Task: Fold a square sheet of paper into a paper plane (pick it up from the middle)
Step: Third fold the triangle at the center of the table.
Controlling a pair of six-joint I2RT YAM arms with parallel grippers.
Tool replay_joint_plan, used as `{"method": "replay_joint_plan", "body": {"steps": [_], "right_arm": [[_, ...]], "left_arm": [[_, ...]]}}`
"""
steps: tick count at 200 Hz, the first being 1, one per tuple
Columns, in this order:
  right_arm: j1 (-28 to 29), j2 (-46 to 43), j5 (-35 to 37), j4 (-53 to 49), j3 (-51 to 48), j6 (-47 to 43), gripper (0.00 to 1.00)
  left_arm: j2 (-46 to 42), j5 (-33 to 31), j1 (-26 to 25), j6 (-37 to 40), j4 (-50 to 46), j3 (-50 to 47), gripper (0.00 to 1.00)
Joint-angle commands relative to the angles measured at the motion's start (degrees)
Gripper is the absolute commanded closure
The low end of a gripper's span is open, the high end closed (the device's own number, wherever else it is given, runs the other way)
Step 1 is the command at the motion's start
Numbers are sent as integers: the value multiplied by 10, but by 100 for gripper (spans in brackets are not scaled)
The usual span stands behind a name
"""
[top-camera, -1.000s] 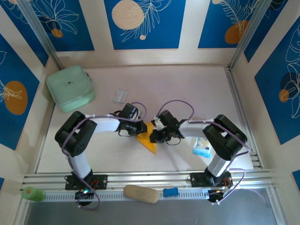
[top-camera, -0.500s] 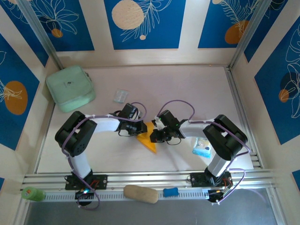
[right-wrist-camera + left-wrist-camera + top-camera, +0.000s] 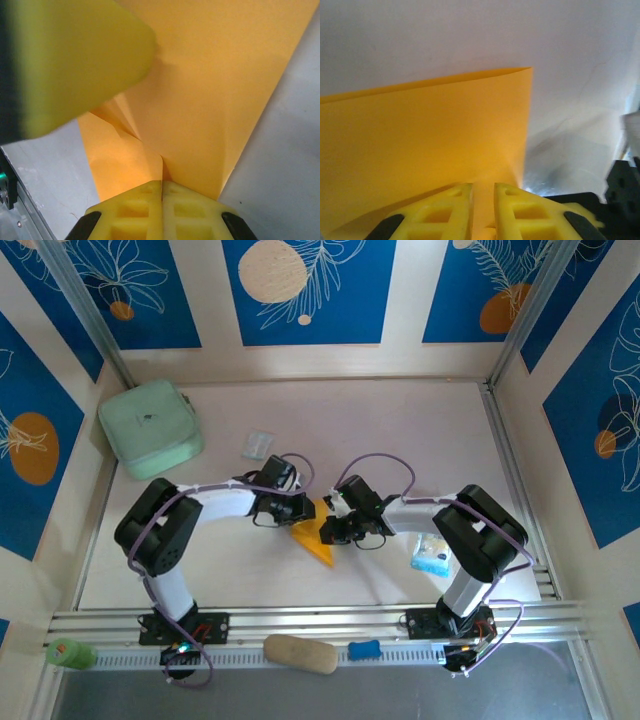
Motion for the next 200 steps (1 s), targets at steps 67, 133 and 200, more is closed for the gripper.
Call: {"method": "replay_joint_plan", "body": {"steps": [67, 133, 200], "right_arm": [[8, 13, 34, 8, -6, 55, 99], [8, 11, 56, 2, -6, 71, 99], [7, 9, 66, 0, -10, 76, 99]], "left_arm": [[-137, 31, -11, -128, 117, -128, 87], [-119, 52, -27, -149, 159, -166, 89], [-85, 63, -41, -177, 224, -204, 90]]}}
